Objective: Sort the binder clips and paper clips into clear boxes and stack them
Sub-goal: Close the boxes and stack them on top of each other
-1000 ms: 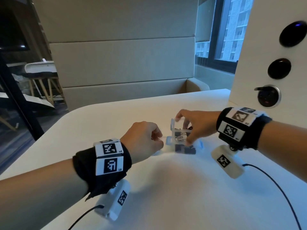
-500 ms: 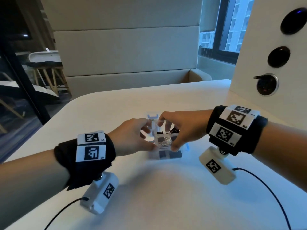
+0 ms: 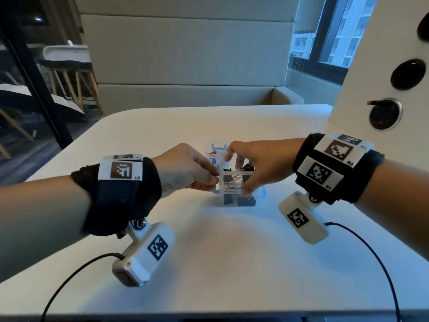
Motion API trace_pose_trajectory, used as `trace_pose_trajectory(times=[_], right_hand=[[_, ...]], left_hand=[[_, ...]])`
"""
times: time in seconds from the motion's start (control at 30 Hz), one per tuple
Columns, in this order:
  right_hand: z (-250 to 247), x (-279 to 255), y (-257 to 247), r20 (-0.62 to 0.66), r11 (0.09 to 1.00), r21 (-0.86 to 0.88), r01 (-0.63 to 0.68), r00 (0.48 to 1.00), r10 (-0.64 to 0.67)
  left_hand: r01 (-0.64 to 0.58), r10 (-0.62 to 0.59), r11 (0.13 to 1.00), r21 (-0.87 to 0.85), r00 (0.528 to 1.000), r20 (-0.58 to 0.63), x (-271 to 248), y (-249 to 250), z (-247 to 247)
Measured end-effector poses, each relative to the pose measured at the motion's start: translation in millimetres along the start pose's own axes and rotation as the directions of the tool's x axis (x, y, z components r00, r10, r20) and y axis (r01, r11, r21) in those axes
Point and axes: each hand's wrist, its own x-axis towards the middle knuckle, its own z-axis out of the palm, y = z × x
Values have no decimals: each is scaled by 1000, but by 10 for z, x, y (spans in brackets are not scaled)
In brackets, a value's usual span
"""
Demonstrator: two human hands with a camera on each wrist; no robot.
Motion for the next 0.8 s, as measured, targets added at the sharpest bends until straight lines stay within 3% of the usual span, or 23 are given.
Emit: trace_pose_trajectory(times=[0.13, 0.23, 0.4, 0.63, 0.8], right_hand=[[13, 10, 8, 1, 1000, -7, 4, 1000, -4], [20, 26, 6, 2, 1000, -21, 13, 1000, -13], [24, 46, 13, 8, 1000, -18, 11, 1000, -11], [24, 59, 4, 8, 999, -36, 18, 1000, -18], [11, 55, 1, 17, 998, -52, 20, 1000, -19]], left_hand=[[-16, 23, 997, 77, 996, -91, 39, -2, 31], [39, 0, 977, 208, 984, -180, 95, -14, 11], [146, -143, 987, 63, 988, -50, 60, -34, 4], [65, -65, 998, -16, 997, -47, 69, -49, -11], [-15, 23, 987, 161, 999, -48, 114, 3, 35]])
